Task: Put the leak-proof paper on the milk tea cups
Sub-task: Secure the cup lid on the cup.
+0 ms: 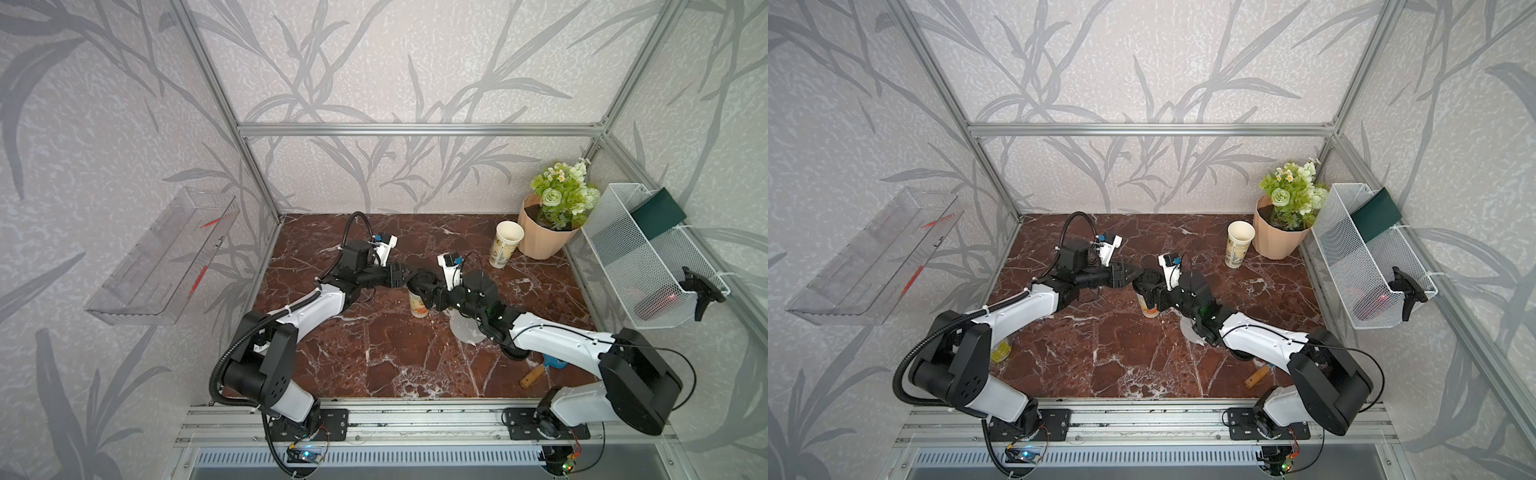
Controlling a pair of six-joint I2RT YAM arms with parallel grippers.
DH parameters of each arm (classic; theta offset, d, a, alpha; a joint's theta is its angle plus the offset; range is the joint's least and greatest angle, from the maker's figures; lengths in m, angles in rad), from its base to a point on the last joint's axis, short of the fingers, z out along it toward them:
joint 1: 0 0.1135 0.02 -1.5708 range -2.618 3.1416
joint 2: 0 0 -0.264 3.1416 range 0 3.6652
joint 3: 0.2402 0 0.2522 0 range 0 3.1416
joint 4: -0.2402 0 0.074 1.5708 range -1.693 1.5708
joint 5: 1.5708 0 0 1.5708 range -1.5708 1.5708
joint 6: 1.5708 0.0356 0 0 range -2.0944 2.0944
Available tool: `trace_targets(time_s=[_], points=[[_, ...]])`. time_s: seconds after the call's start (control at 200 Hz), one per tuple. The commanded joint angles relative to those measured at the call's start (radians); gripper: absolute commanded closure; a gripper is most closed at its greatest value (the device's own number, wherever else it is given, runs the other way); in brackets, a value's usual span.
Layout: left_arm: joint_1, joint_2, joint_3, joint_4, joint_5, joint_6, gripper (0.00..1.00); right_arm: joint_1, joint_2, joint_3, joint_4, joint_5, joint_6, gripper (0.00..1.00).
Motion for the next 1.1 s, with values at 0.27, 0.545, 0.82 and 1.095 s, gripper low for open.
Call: trace_targets(time_s=[0.27,0.545,0.82,1.095], points=[[0.002,0.081,-0.068,-0.268,-0.146,0.08,0.43,-0.033,0.011,-0.121,-0.099,-0.053,0.185,0.22],[0.001,0.094,-0.047,-0.301,-0.144,0.088,0.42,-0.086,-0.078,-0.128,-0.06,-0.112,0.247,0.22],[0.001,0.095,-0.034,-0.318,-0.136,0.095,0.42,-0.141,-0.082,-0.103,0.017,-0.196,0.315,0.25],[-0.007,0.113,-0.013,-0.331,-0.13,0.106,0.42,-0.163,-0.134,-0.109,0.077,-0.251,0.324,0.25]])
